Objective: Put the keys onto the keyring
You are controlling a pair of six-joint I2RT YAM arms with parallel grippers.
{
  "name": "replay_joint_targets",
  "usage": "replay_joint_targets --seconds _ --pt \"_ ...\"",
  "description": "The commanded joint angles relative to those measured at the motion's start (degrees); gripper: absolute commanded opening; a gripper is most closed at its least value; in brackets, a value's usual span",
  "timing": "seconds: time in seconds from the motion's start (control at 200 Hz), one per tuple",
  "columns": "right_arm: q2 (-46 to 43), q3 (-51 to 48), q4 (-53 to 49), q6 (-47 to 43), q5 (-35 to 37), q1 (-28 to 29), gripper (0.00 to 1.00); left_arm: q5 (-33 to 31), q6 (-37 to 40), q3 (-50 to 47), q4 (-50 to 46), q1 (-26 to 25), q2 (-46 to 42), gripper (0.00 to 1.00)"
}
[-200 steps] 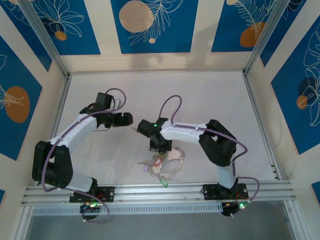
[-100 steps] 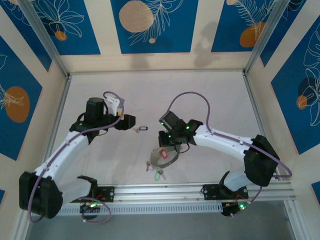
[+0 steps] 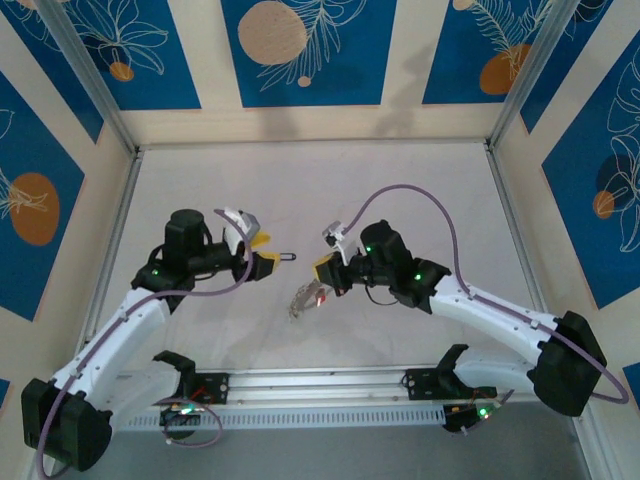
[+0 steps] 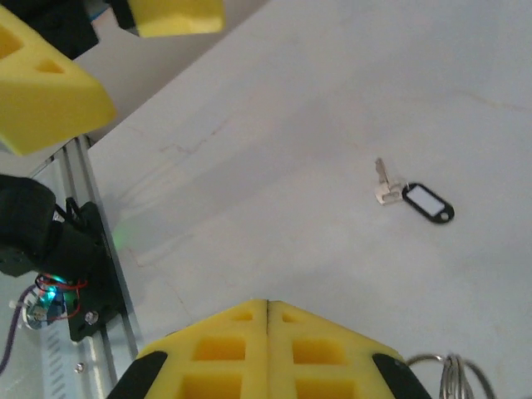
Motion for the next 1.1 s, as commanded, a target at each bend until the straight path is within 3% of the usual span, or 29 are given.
replay_joint_targets --seconds 0.0,0.11,0.185,0.33,0.455,0.615,0.92,1.095 --pt "-0.9 -2.9 16.1 -8.4 -8.7 -1.5 0.0 7.3 5.3 0.5 1.4 -1.6 1.6 0.57" --pt "-0.5 -4.0 20.9 -11.7 -9.8 -1.9 0.0 10.4 11.3 1.3 -0.1 -4.3 2.8 0.52" --pt "-0.2 -4.6 23.7 -12.5 -10.9 -2.7 0.0 12.9 17.6 1.0 -1.6 -5.7 3.1 0.38" --pt "0.9 -5.8 26.1 -14.1 -13.0 -4.0 0.0 7.0 14.9 -2.5 5.1 -7.1 4.8 0.39" --pt "2.5 -9.1 31.5 -16.4 -15.3 -4.5 0.0 7.6 13.5 -3.8 10.6 -7.4 7.1 0.38" --pt "5.0 -8.7 32.2 -17.4 -18.5 -5.2 0.0 9.2 15.0 -3.3 10.3 -9.2 10.0 0.35" --pt "7.4 -8.9 35.3 -17.7 -22.0 -5.4 0.0 6.6 16.3 -5.8 11.8 -11.4 10.6 0.26" --pt "8.0 -8.9 36.0 -18.2 -22.5 -5.4 0.0 3.1 15.9 -6.4 13.8 -11.5 10.9 0.28"
